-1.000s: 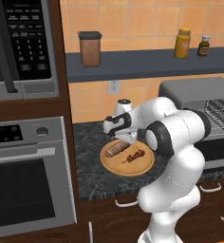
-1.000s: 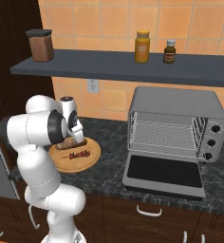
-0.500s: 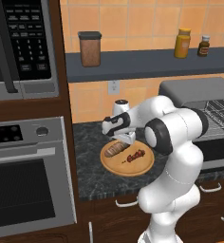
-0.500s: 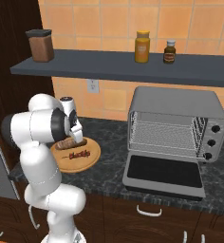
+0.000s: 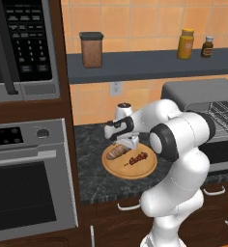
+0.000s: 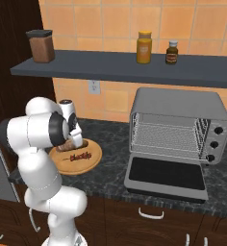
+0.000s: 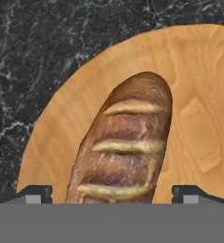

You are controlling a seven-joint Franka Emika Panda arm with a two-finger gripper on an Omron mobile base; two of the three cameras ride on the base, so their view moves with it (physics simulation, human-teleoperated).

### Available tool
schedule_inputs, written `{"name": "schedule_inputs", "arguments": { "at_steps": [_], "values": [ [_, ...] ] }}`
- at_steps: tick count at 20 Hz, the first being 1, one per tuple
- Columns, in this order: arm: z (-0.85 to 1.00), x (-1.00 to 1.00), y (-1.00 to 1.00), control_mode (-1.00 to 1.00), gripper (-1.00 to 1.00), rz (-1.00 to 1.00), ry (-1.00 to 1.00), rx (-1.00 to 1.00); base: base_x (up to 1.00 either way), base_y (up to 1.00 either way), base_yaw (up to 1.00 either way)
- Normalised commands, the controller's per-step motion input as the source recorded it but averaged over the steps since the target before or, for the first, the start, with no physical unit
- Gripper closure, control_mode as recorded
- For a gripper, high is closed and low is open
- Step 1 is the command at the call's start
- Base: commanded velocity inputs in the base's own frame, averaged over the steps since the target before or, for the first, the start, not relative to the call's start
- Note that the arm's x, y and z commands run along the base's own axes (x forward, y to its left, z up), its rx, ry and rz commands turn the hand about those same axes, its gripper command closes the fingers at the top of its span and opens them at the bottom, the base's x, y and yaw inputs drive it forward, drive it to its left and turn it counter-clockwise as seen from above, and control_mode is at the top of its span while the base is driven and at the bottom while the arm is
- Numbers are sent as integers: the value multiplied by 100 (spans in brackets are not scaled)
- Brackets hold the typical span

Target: Pick up the kebab skewer and baguette bread, and place them inside the toaster oven. Close the toaster oven door and start by setting the timer.

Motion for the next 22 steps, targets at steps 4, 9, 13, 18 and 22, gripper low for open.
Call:
{"name": "schedule_inputs", "arguments": {
  "at_steps": [4, 9, 13, 18, 22],
  "values": [
    [-8, 0, 0, -100, -100, -9, 0, 0, 0, 0, 0],
    [-13, 1, 0, -100, -100, -9, 0, 0, 0, 0, 0],
    [-2, 0, 0, -100, -100, -2, 0, 0, 0, 0, 0],
    [0, 0, 0, -100, 100, 0, 0, 0, 0, 0, 0],
    [48, -19, -9, -100, 100, 0, -3, 0, 0, 0, 0]
  ]
}}
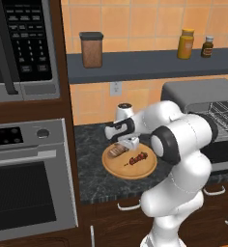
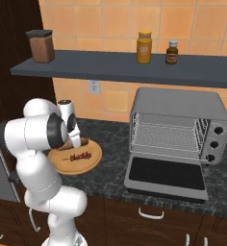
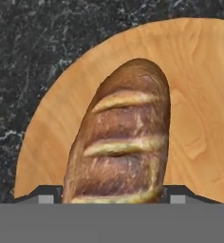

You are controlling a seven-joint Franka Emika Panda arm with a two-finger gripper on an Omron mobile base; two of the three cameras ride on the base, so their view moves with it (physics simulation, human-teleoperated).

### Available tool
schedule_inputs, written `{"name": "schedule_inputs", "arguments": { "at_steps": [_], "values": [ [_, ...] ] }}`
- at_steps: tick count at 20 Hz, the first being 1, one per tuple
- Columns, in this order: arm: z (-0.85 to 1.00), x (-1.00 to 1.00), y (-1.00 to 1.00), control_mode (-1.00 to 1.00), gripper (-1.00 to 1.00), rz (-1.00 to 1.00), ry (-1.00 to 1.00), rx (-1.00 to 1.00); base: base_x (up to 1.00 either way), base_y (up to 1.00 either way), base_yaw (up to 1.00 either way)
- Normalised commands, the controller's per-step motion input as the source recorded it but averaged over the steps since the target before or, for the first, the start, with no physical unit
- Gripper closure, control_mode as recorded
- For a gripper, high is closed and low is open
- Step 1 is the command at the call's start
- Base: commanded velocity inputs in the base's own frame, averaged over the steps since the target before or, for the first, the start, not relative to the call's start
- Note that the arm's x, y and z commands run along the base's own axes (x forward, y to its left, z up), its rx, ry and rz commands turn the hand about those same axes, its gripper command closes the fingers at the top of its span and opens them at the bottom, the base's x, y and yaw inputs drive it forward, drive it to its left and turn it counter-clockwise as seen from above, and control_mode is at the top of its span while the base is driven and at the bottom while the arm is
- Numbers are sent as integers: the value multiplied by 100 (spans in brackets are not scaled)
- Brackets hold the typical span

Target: Pick up the kebab skewer and baguette bread, and place them inside the toaster oven. Close the toaster oven door and start by setting the timer.

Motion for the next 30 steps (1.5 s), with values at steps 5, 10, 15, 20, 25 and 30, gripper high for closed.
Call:
{"name": "schedule_inputs", "arguments": {
  "at_steps": [5, 10, 15, 20, 25, 30],
  "values": [
    [68, -36, -48, -100, 100, -4, -1, 0, 0, 0, 0],
    [46, -56, -64, -100, 100, -13, -5, 0, 0, 0, 0],
    [55, -32, -79, -100, 100, -22, -3, 0, 0, 0, 0],
    [56, -28, -83, -100, 100, -21, -11, 2, 0, 0, 0],
    [43, -34, -90, -100, 100, -17, -17, 5, 0, 0, 0],
    [33, -13, -90, -100, 100, -15, -15, 7, 0, 0, 0]
  ]
}}
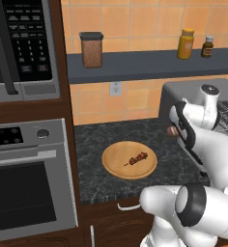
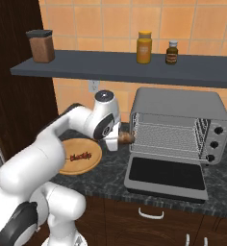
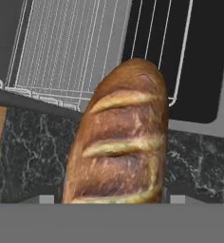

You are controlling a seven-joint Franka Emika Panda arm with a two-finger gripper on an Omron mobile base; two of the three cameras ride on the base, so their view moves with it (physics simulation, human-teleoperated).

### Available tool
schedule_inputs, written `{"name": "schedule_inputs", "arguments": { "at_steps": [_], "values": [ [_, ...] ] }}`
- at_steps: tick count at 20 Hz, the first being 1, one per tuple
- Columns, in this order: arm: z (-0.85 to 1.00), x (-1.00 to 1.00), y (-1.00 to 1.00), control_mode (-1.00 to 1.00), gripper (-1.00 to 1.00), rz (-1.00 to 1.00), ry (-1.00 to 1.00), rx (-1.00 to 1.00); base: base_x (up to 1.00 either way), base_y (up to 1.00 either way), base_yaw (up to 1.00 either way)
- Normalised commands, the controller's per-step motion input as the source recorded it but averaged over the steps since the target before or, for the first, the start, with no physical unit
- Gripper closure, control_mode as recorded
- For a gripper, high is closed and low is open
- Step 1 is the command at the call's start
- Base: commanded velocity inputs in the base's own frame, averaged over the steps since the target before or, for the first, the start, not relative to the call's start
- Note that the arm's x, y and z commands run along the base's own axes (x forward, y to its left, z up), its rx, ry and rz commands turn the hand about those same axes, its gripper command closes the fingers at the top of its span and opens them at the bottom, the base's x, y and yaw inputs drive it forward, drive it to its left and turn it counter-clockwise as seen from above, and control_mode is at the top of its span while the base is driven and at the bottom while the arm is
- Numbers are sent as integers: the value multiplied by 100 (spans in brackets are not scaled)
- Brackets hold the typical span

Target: Pick up the kebab skewer and baguette bread, and place them inside the toaster oven. Close the toaster oven door and start by setting the timer.

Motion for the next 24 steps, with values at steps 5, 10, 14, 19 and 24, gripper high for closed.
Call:
{"name": "schedule_inputs", "arguments": {
  "at_steps": [5, 10, 14, 19, 24],
  "values": [
    [51, -1, -98, -100, 100, -14, -14, 10, 0, 0, 0],
    [26, 7, -83, -100, 100, -2, -4, 1, 0, 0, 0],
    [-3, 17, -45, -100, 100, 0, -14, 0, 0, 0, 0],
    [-26, 9, -14, -100, 100, 0, -18, 0, 0, 0, 0],
    [-36, 4, -20, -100, 100, 0, -17, 0, 0, 0, 0]
  ]
}}
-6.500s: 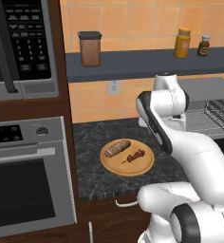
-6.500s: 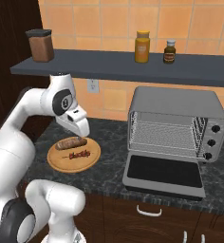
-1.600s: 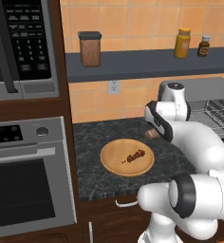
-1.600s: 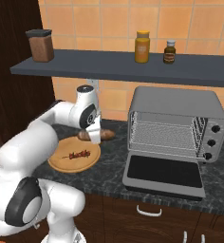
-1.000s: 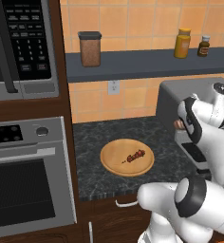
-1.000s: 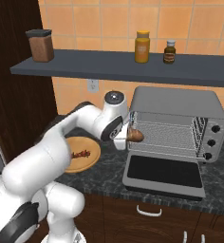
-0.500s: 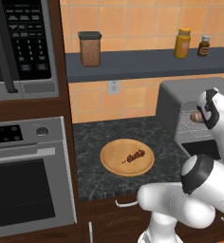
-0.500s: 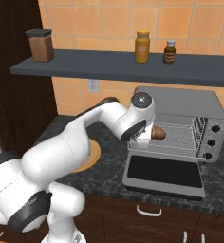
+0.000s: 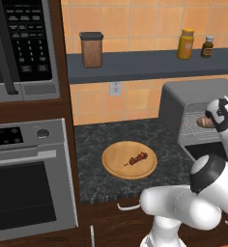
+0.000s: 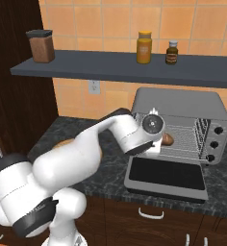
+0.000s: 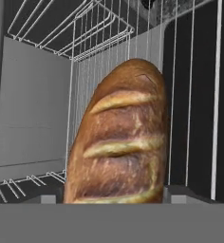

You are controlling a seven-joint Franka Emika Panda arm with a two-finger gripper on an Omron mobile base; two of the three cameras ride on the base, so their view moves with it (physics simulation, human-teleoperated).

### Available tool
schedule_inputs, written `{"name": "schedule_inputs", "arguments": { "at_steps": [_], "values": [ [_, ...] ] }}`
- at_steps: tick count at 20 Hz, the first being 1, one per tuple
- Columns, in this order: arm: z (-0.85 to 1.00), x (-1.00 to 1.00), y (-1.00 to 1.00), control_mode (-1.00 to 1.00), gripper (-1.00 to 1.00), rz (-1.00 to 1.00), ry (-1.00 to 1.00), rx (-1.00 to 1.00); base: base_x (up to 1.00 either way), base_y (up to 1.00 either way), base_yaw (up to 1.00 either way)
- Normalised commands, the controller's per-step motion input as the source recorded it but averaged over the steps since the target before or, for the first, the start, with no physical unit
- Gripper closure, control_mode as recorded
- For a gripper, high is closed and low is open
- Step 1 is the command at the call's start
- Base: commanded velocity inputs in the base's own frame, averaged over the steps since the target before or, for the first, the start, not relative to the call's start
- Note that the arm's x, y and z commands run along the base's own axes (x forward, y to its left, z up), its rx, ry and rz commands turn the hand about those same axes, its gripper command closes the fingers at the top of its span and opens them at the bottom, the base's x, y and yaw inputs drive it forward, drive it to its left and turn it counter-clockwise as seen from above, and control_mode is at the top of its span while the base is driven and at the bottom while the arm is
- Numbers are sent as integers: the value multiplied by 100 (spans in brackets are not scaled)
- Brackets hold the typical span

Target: Pick up the kebab skewer and baguette bread, and place them inside the toaster oven. Close the toaster oven door and start by setting the timer.

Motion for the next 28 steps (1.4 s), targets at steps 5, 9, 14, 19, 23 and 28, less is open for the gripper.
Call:
{"name": "schedule_inputs", "arguments": {
  "at_steps": [5, 9, 14, 19, 23, 28],
  "values": [
    [0, 30, -27, -100, 100, 0, -7, 0, 0, 0, 0],
    [0, 34, 0, -100, 100, 0, -2, 0, 0, 0, 0],
    [0, 28, 0, -100, 100, 0, -3, 0, 0, 0, 0],
    [0, 38, 0, -100, 100, 0, 0, 0, 0, 0, 0],
    [0, 33, -7, -100, 100, 0, 0, 0, 0, 0, 0],
    [-4, 12, -24, -100, 100, 0, 0, 0, 0, 0, 0]
  ]
}}
